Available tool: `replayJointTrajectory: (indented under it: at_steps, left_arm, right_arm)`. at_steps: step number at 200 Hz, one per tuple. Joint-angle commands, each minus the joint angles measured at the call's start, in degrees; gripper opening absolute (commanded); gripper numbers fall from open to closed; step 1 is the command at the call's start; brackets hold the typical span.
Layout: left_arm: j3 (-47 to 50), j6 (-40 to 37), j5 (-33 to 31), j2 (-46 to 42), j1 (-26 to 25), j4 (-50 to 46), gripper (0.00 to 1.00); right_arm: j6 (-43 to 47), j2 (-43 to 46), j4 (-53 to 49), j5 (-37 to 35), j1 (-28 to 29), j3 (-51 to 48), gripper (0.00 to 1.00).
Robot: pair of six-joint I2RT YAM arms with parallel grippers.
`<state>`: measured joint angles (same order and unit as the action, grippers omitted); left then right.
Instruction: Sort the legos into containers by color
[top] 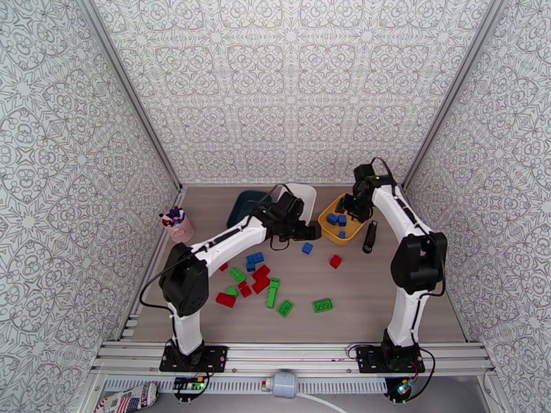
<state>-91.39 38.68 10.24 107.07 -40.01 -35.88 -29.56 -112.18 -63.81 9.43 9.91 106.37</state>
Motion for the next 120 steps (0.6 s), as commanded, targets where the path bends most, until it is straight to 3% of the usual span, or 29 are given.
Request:
replayJointTrajectory:
  at_steps: [1,55,120]
  left_arm:
    - [2.71,2.50,-5.19,-3.60,1.63,0.43,0.99]
    - [10.71,6.23,-10.29,-10.14,4.75,0.80,0.99]
    - [22.09,9.52,-12.31,-18.88,6.69,2.85,0.99]
  right_arm:
    - [0.19,3.10,0.16,-0.79,3.19,-1.98,0.58]
    - [-6.39,4.10,2.94,-3.65,12.60,-7.83,0.54]
    - [-14.02,-3.28,3.87,-8.02,21.16,-7.77,0.56]
